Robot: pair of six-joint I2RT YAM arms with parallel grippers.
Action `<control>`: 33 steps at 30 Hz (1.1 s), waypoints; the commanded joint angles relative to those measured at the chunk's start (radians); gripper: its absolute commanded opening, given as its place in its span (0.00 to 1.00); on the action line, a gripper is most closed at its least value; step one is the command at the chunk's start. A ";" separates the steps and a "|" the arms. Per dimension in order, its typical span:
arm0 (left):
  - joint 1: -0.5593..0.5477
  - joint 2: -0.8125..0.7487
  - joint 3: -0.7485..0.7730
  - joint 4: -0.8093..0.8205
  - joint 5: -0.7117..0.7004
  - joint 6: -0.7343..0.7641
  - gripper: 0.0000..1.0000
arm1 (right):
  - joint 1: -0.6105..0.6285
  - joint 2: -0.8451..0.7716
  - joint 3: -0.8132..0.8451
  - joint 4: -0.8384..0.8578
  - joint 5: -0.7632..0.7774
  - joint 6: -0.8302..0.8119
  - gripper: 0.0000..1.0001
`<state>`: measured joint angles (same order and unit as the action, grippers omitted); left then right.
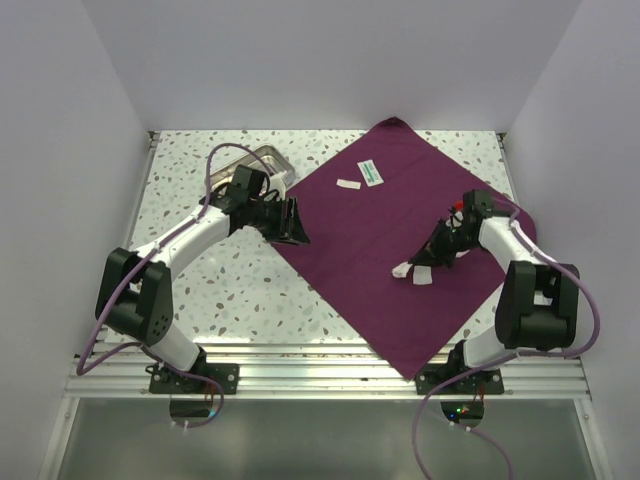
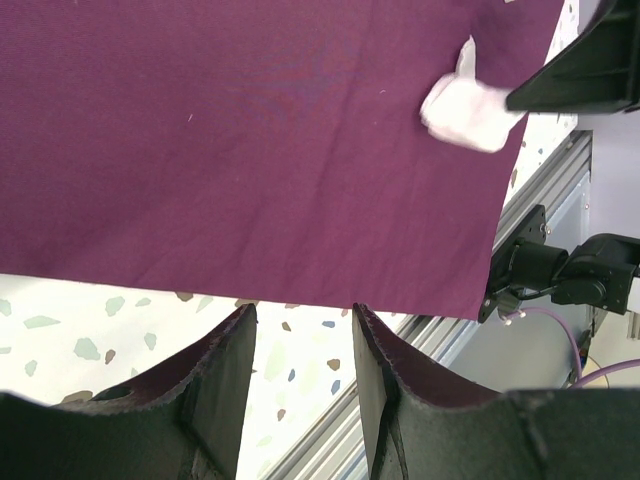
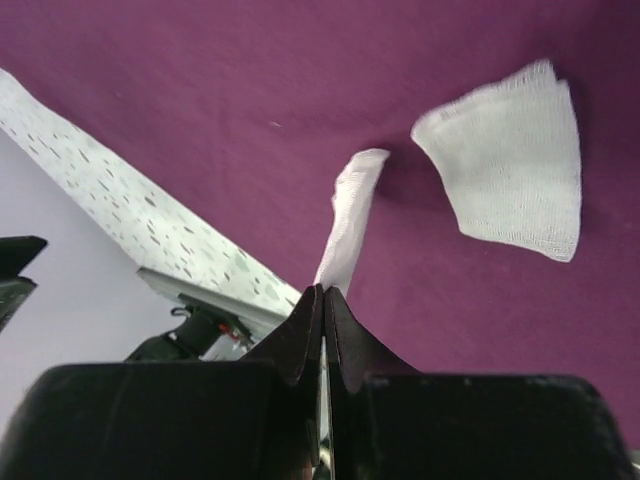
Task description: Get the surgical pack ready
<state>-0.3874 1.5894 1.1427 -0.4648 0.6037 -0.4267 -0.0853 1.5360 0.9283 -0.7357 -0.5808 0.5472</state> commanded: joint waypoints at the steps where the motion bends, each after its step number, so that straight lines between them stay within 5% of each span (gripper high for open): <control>1: 0.002 -0.012 0.023 0.043 0.025 -0.001 0.47 | -0.001 -0.054 0.086 -0.021 0.082 -0.015 0.00; 10: 0.002 -0.020 0.025 0.038 0.027 0.002 0.47 | -0.013 -0.022 0.165 -0.018 0.196 0.028 0.00; 33: 0.001 -0.003 0.028 0.041 0.034 0.008 0.47 | -0.097 -0.155 -0.103 0.127 0.237 0.122 0.00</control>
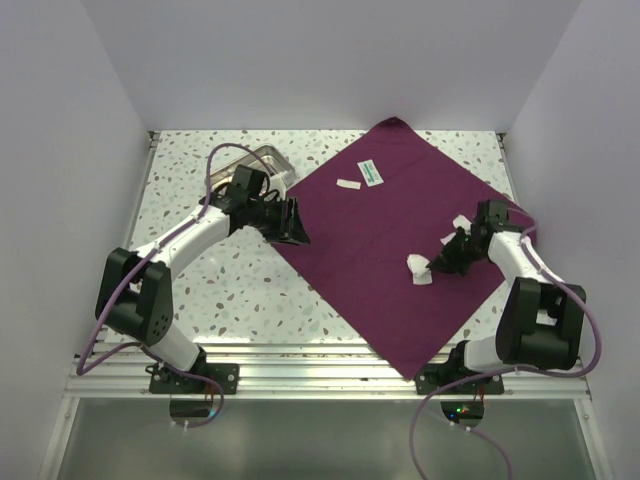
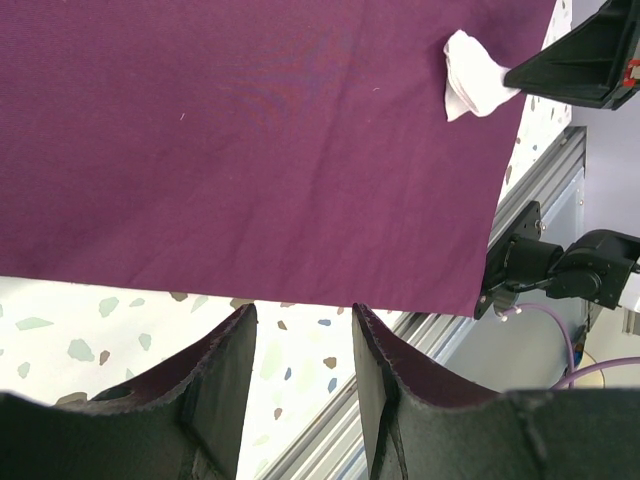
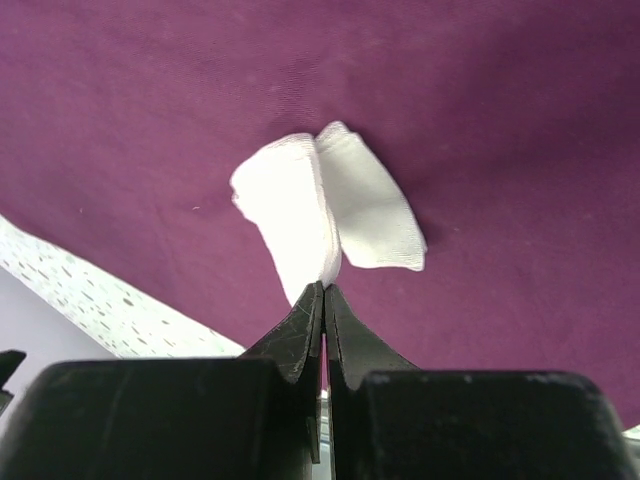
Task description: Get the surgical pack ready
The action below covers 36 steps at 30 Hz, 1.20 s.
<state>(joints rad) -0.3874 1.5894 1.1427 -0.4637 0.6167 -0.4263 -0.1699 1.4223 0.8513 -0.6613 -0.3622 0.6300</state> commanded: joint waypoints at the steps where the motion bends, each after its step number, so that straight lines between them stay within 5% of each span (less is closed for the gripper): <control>1: 0.001 -0.002 0.028 0.040 0.023 0.006 0.47 | -0.017 -0.051 -0.043 0.055 0.028 0.051 0.00; 14: 0.001 -0.003 0.026 0.042 0.023 0.008 0.47 | -0.031 -0.040 -0.150 0.131 0.071 0.077 0.00; 20: 0.001 -0.002 0.025 0.043 0.028 0.008 0.47 | -0.033 -0.051 -0.115 0.060 0.089 0.022 0.34; 24: 0.001 -0.002 0.029 0.045 0.029 0.006 0.47 | -0.031 -0.059 -0.101 0.020 0.098 -0.025 0.39; 36: 0.001 -0.003 0.028 0.040 0.028 0.006 0.47 | -0.031 -0.017 -0.138 0.149 0.039 -0.030 0.38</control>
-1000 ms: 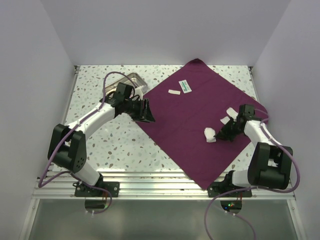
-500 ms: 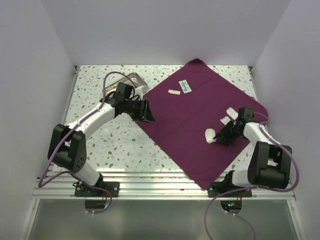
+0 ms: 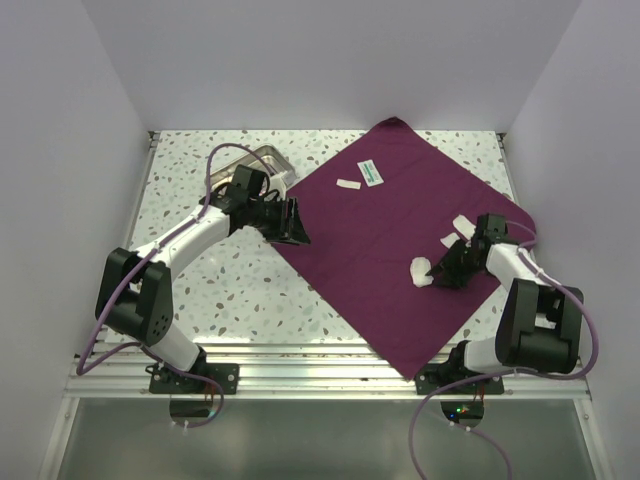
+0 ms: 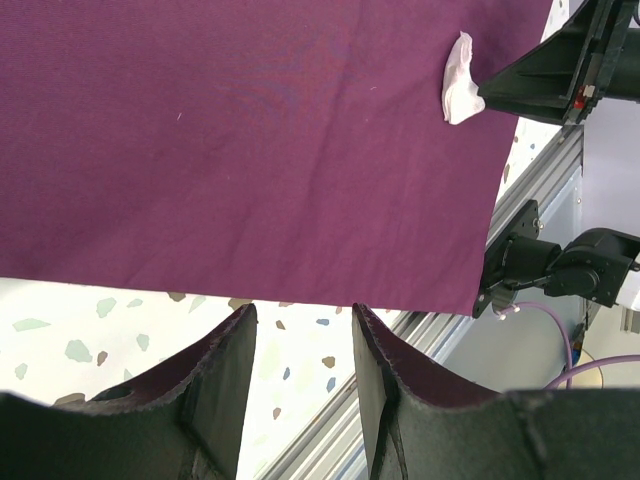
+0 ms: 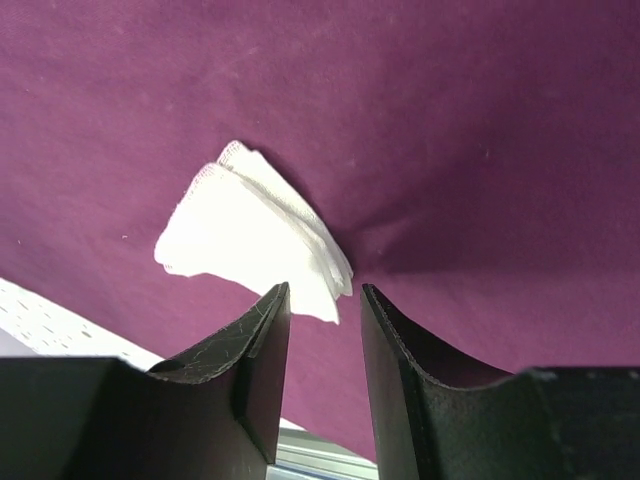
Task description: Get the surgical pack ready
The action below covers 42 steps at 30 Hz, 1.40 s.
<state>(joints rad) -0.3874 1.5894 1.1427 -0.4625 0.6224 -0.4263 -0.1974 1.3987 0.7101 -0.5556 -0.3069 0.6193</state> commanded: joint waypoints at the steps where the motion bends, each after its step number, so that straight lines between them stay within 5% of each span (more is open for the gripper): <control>1: 0.001 -0.003 0.029 0.039 0.022 0.006 0.47 | -0.004 0.019 0.006 0.046 -0.017 -0.021 0.38; 24: 0.001 -0.002 0.026 0.041 0.014 -0.002 0.47 | -0.002 0.106 0.018 0.095 -0.070 -0.062 0.30; 31: 0.001 0.000 0.019 0.067 0.046 -0.015 0.47 | 0.000 0.149 0.057 0.085 -0.090 -0.078 0.20; 37: 0.001 -0.005 -0.038 0.180 0.140 -0.101 0.49 | 0.000 0.151 0.104 0.045 -0.126 -0.089 0.00; 42: -0.001 -0.011 -0.090 0.283 0.195 -0.204 0.52 | 0.000 0.114 0.173 -0.032 -0.178 -0.096 0.00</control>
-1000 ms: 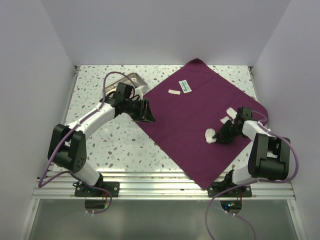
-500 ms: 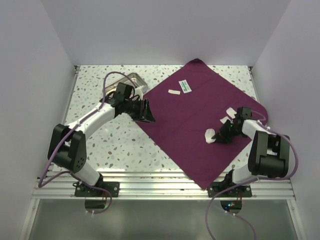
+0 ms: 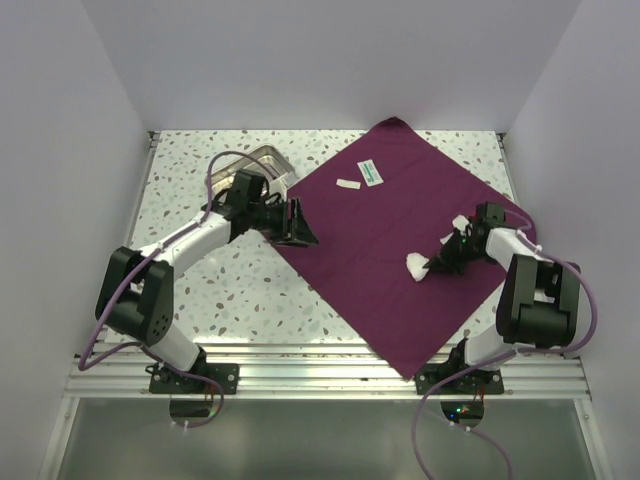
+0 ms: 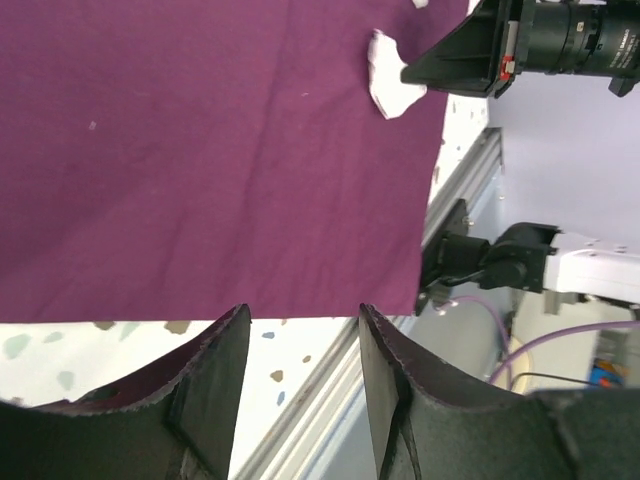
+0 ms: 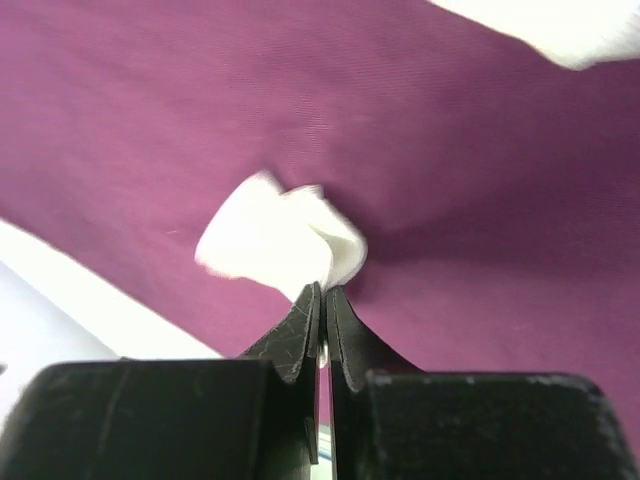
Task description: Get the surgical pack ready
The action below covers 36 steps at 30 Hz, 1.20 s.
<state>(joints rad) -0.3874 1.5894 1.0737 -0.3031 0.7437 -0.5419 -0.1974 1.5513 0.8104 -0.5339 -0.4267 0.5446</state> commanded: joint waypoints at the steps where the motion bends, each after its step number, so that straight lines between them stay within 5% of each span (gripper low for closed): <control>1: -0.001 -0.017 -0.026 0.139 0.074 -0.104 0.52 | 0.000 -0.043 0.103 -0.069 -0.070 -0.023 0.00; 9: -0.047 -0.097 -0.162 0.523 0.063 -0.425 0.59 | 0.015 -0.103 0.176 -0.104 -0.222 0.066 0.00; 16: -0.165 -0.077 -0.215 0.844 -0.044 -0.768 0.69 | 0.163 -0.160 0.200 -0.025 -0.280 0.237 0.00; 36: -0.280 -0.109 -0.273 0.763 -0.328 -1.103 0.74 | 0.407 -0.188 0.300 0.115 -0.327 0.452 0.00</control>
<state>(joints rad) -0.6628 1.5131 0.8101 0.4320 0.4652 -1.5826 0.1898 1.4033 1.0679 -0.4599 -0.7113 0.9501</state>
